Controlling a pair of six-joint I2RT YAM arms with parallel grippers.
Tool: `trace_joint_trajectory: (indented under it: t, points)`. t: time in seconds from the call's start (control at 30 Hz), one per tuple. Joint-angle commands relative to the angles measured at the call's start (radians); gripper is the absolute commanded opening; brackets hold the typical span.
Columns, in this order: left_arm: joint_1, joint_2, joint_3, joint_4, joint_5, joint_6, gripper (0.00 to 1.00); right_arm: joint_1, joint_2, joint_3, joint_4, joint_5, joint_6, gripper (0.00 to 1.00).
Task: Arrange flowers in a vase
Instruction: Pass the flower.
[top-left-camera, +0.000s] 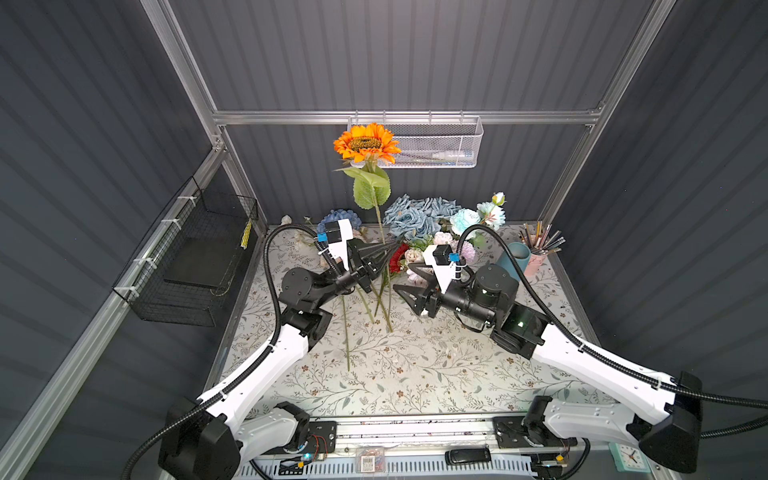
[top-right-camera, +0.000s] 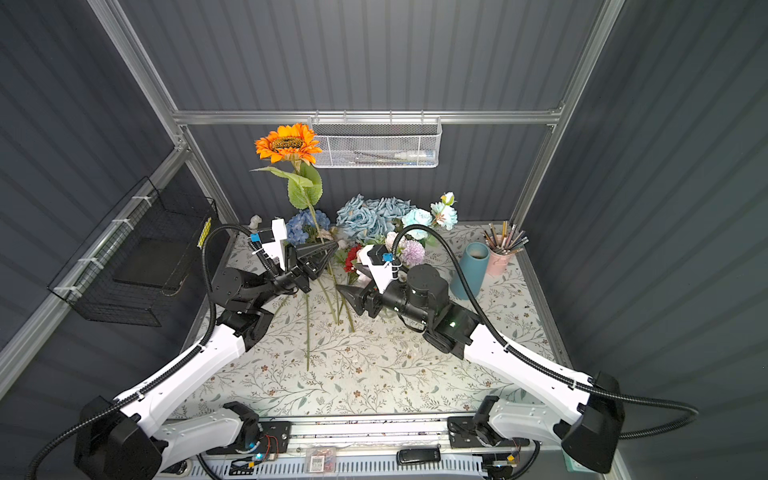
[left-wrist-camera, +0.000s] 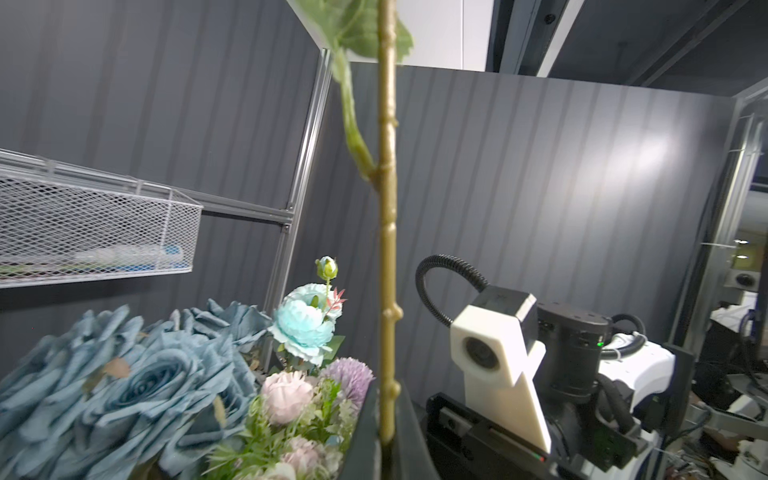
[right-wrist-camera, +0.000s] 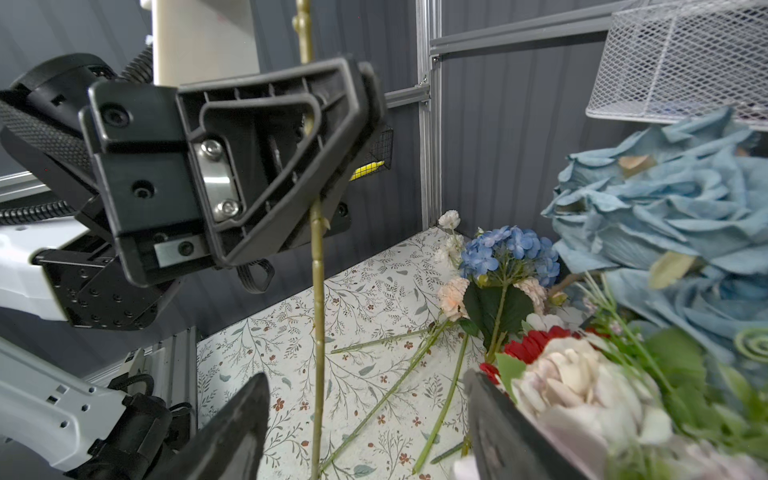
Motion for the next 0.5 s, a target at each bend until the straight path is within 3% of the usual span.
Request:
trace_joint_trajectory:
  t: [0.0,0.3,0.4,0.47]
  points:
    - [-0.020,0.027,-0.014,0.108,0.049,-0.067,0.00,0.003,0.009,0.014,0.063,-0.027,0.002,0.69]
    - [-0.110,0.034,0.016,-0.020,0.054,0.056,0.00,0.003,0.025,0.014,0.091,-0.035,0.003,0.54]
    - [-0.119,0.037,0.019,-0.026,0.051,0.061,0.00,0.003,0.025,0.011,0.099,-0.036,0.000,0.44]
    - [-0.120,0.041,0.018,-0.030,0.048,0.062,0.00,0.002,0.022,0.009,0.099,-0.038,-0.004,0.28]
